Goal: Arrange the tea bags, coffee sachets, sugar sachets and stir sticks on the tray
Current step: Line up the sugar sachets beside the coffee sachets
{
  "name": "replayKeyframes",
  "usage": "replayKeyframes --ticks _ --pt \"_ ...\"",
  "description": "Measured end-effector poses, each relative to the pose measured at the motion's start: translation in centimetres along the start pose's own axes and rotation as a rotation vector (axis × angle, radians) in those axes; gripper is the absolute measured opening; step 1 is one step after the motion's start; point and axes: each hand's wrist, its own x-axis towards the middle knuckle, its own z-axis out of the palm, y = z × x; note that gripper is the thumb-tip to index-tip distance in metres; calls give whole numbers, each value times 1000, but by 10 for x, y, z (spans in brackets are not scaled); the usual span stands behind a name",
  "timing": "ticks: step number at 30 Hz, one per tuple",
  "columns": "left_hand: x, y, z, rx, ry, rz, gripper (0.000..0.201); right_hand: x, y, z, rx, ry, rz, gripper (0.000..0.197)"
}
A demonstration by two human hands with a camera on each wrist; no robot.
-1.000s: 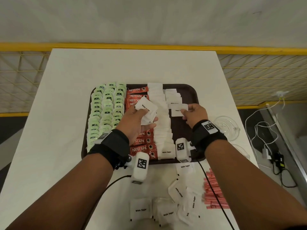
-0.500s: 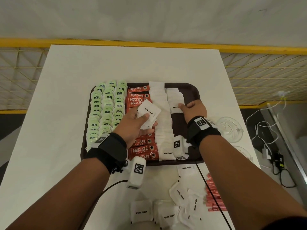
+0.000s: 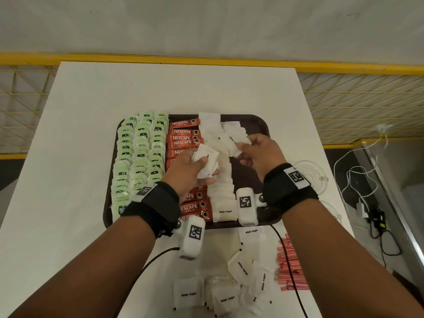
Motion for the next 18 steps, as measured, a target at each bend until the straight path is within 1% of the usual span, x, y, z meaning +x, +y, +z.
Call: replayKeyframes --ticks 2,4,8,10,12,14,17,18 --pt "0 -1 -3 -10 20 -14 33 9 4 -10 -131 88 -23 11" --pt "0 -2 -5 -25 41 -23 33 18 10 -16 -284 138 -55 9" --pt "-2 -1 -7 -44 42 -47 33 38 23 -19 -415 158 -5 10" --pt "-3 1 -9 -54 40 -59 33 44 26 -18 -489 164 -3 12" --pt "-3 2 -10 -57 36 -71 34 46 26 -17 -536 163 -8 19" --pt "-4 3 -11 -36 26 -70 34 48 28 -15 -574 174 0 25" --pt "-6 2 -11 5 29 -54 36 50 27 -14 -633 206 27 23" --pt "-6 2 -11 22 35 -46 36 49 26 -14 -658 226 24 27"
